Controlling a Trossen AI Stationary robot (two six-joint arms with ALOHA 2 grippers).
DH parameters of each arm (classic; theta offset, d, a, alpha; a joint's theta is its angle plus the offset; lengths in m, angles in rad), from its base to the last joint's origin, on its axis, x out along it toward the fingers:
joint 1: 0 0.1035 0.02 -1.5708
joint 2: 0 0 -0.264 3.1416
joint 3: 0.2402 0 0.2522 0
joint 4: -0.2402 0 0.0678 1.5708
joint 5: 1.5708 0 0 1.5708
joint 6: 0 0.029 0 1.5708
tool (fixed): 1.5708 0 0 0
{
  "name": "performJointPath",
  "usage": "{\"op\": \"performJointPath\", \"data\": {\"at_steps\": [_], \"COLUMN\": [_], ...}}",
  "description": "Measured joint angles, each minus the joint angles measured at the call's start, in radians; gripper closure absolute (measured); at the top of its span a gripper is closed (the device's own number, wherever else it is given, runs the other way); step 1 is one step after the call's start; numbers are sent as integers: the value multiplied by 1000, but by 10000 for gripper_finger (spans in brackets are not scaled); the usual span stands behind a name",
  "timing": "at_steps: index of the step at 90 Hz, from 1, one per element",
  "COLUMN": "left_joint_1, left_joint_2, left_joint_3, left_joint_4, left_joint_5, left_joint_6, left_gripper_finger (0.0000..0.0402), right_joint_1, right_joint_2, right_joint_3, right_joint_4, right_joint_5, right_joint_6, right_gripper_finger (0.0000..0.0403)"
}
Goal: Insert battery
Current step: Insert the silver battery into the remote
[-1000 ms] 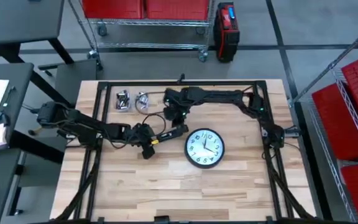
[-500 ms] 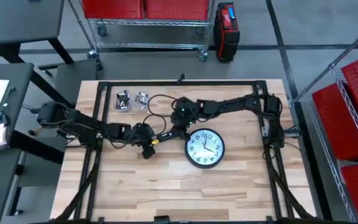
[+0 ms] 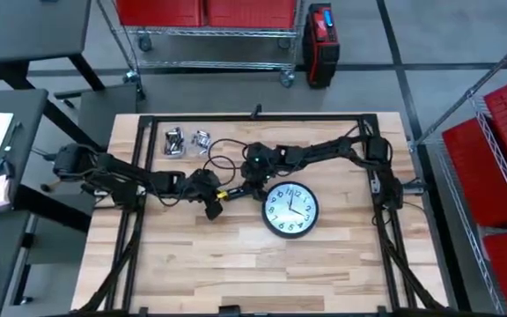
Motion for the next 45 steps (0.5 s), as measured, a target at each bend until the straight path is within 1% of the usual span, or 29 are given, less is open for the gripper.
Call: {"op": "performJointPath", "data": {"at_steps": [27,36,45], "left_joint_1": [0,0,0], "left_joint_2": [0,0,1], "left_joint_3": [0,0,0], "left_joint_4": [-2,-1,-1], "left_joint_5": [1,0,0], "left_joint_6": [6,16,19], "left_gripper_finger": [398,398,398], "right_joint_1": [2,3,4], "right_joint_2": [0,1,32], "right_joint_3": [0,1,2], "right_joint_4": [6,33,74], "right_joint_5": [9,12,12], "right_joint_6": [-11,-11,8], "right_gripper_finger": [403,403,403]}}
